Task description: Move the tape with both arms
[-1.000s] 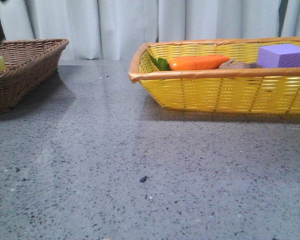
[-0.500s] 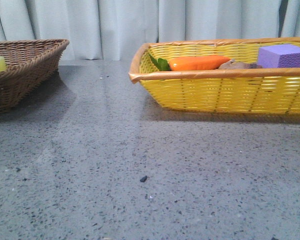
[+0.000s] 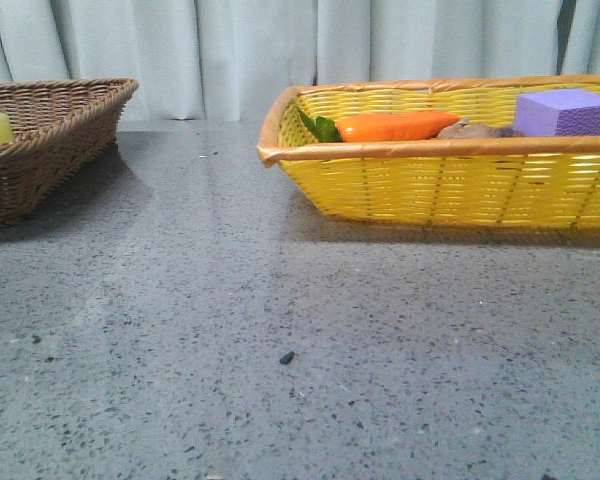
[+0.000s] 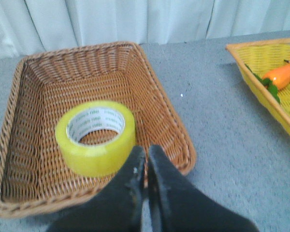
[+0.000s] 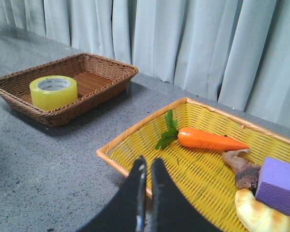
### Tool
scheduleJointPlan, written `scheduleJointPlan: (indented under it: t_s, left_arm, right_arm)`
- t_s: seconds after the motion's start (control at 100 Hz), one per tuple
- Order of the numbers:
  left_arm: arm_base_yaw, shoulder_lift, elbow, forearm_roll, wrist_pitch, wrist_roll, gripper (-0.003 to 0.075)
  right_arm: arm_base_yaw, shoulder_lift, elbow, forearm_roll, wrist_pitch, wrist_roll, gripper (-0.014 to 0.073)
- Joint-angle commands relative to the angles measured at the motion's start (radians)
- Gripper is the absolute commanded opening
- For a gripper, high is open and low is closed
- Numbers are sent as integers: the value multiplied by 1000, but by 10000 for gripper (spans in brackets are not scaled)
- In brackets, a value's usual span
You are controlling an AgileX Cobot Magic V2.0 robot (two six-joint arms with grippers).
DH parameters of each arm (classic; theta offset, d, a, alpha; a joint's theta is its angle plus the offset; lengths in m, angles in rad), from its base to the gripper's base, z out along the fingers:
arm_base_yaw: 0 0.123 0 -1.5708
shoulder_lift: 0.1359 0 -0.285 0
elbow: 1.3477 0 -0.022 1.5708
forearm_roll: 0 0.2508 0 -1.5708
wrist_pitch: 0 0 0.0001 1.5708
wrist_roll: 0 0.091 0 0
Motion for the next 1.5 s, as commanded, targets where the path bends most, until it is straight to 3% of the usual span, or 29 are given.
scheduleJointPlan:
  t_s: [0.0, 0.3, 0.58, 1.36, 1.49]
  left_arm:
    - [1, -65, 40, -16, -91, -1, -20]
    - [1, -358, 237, -25, -112, -1, -20]
    - [1, -566, 309, -25, -83, -1, -20]
    - [1, -583, 348, -27, -85, -1, -20]
    - [2, -583, 411, 1, -160, -1, -20]
  right_arm:
    - [0, -26, 0, -44, -85, 2, -67]
    - [-13, -130, 138, -94, -93, 2, -67]
    - [-15, -190, 239, -137, -123, 2, -67]
    - [-15, -190, 244, -135, -109, 2, -67]
    - [-15, -190, 244, -135, -109, 2, -67]
